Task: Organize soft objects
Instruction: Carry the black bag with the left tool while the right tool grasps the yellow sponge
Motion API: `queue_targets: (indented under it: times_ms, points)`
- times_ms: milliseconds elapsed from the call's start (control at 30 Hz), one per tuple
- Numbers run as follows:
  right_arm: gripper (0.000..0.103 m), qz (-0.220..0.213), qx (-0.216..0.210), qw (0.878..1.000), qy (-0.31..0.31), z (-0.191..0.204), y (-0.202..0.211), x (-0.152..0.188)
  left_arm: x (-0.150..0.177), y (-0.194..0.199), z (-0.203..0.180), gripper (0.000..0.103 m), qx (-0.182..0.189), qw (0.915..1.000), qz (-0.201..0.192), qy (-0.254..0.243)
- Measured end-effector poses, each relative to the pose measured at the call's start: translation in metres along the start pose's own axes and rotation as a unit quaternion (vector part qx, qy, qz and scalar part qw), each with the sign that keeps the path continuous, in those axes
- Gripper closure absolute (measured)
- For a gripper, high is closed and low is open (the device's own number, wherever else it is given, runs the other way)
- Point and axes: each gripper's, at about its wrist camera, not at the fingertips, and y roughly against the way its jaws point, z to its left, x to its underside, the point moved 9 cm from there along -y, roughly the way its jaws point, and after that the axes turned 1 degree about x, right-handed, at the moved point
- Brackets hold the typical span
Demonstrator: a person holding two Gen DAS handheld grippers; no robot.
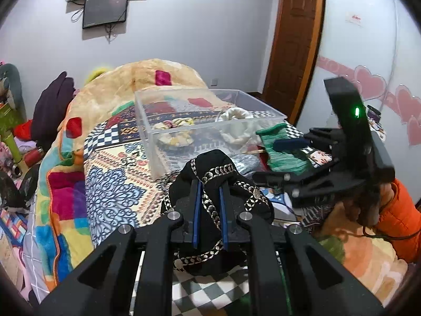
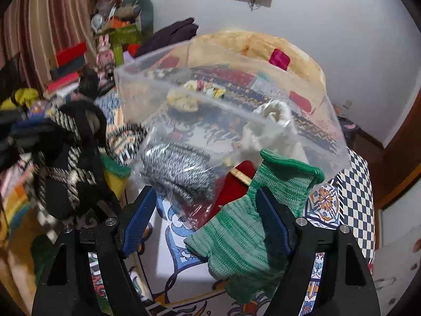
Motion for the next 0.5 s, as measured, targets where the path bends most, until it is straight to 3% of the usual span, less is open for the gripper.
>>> queue_targets:
  times_ms: [133,267,500]
  points:
    - [0.036,-0.014,-0.035,0.999,-0.023,0.0,0.011,-0.013,0.001,-0.004,-0.015,0.091,0.017,0.9995,0.001,-0.025]
    - [0.036,0.006,-0.045,0.999,0.014,0.018,0.0,-0.004,0.008,-0.008,-0.021,0.091,0.022,0.9991,0.01,-0.035]
    - [0.036,0.022,-0.057,0.997,0.047,0.036,-0.012,0.007,0.012,-0.001,0.001,0.093,0.014,0.9999,0.006,0.0]
